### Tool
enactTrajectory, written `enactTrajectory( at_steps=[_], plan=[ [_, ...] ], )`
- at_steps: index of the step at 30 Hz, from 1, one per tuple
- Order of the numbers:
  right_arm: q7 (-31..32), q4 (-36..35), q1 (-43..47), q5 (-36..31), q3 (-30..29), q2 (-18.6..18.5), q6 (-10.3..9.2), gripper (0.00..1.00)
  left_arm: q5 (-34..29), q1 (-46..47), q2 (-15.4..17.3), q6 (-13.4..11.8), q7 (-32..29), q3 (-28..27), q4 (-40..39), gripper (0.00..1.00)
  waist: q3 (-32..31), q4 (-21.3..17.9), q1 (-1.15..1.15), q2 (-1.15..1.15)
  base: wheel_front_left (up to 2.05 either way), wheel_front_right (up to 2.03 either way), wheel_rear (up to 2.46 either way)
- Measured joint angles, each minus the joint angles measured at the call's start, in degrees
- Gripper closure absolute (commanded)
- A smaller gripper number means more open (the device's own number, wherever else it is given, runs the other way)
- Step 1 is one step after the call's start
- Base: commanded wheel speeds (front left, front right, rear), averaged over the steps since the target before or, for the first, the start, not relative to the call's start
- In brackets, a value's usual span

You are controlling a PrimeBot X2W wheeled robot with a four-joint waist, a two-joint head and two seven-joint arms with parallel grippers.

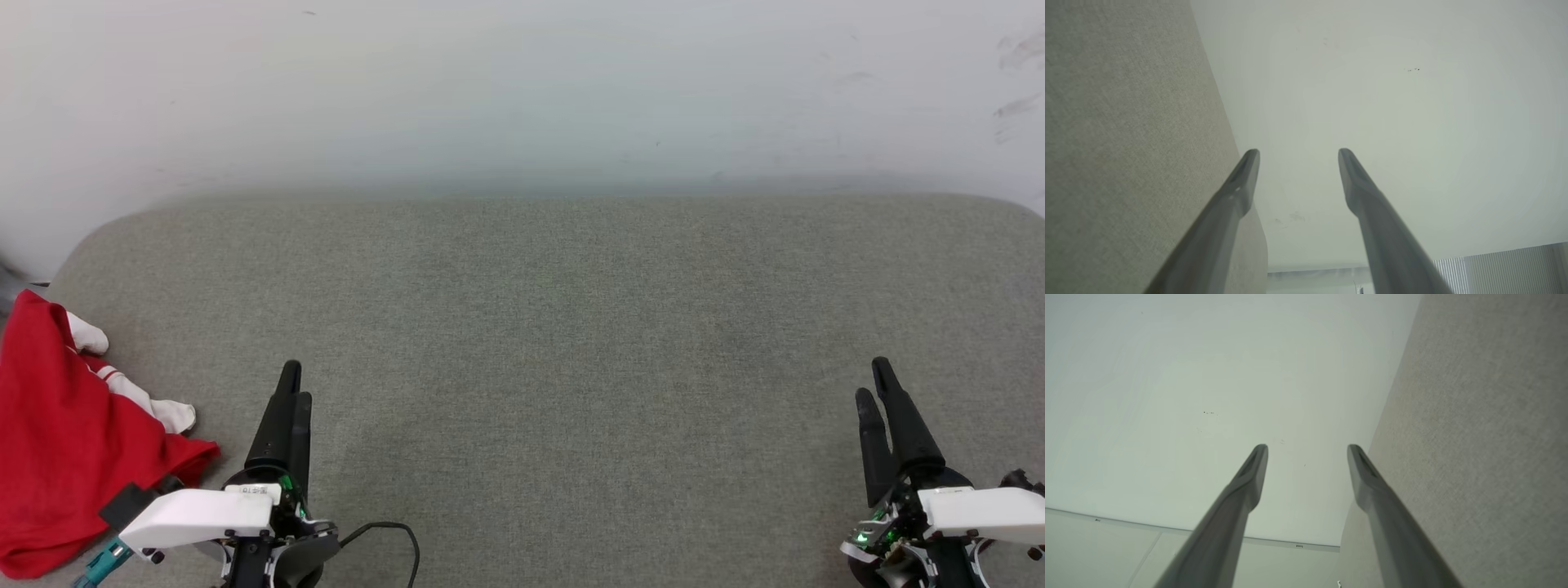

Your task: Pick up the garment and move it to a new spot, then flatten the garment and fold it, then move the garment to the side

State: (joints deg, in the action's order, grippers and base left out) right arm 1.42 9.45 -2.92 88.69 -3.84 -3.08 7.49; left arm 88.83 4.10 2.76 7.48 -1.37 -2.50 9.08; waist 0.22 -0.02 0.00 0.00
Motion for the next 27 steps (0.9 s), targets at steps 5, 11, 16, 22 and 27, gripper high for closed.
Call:
enactTrajectory(
  at_steps=[5, 11, 16, 22, 27],
  plan=[
    [-1.24, -1.51, 0.78, -3.03, 0.32, -0.22, 0.0, 0.0, -4.45, 0.0, 0.01, 0.0, 1.18, 1.02, -1.18, 0.0, -0.07, 0.04, 0.0, 0.0, 0.0, 0.0, 0.0],
    [-2.56, -3.0, 0.87, -10.25, -0.1, -0.36, 0.0, 0.0, -12.59, 0.0, 0.02, 0.0, 2.58, 1.94, -2.08, 0.0, -0.16, 0.14, 0.0, 0.0, 0.0, 0.0, 0.0],
    [-3.5, -4.03, 0.93, -18.36, -0.41, -0.46, 0.0, 0.0, -18.81, -0.01, 0.01, 0.0, 3.6, 1.97, -3.19, 0.0, -0.24, 0.18, 0.0, 0.0, 0.0, 0.0, 0.0],
    [-4.72, -5.12, 1.15, -28.29, -0.19, -0.56, 0.0, 0.0, -27.21, -0.11, 0.03, 0.0, 4.75, 2.08, -4.38, 0.0, -0.33, 0.22, 0.0, 0.0, 0.0, 0.0, 0.0],
    [-5.72, -5.71, 1.2, -35.34, 0.75, -0.78, 0.0, 0.0, -34.87, -0.38, 0.03, 0.0, 5.69, 2.15, -4.8, 0.0, -0.36, 0.25, 0.0, 0.0, 0.0, 0.0, 0.0]
  ],
)
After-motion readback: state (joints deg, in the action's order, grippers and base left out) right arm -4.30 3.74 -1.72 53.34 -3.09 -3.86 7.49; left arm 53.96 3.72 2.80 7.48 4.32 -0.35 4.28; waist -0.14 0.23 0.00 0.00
